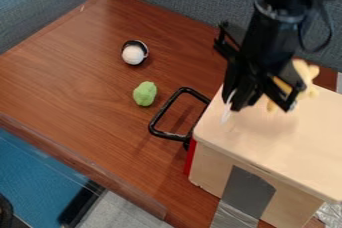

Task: Put the yellow doll on top of the drawer

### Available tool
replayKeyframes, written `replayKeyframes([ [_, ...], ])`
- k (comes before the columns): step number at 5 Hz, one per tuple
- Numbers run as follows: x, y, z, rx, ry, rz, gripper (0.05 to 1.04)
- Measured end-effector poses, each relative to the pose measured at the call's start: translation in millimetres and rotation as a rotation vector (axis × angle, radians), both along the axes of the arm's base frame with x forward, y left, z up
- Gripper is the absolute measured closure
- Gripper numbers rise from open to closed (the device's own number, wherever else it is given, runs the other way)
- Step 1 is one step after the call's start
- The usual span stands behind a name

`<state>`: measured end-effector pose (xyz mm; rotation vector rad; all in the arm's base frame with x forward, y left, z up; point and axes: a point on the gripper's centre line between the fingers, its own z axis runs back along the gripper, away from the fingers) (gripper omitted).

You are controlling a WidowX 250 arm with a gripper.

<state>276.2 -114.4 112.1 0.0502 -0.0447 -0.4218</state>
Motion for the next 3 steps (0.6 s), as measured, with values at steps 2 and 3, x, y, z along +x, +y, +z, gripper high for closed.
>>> replayKeyframes([
  [2,-11,1,1.7,0.024,0.066,0.036,0.462],
  [3,-15,3,33.5,0.004,0.026,0.071,0.171],
])
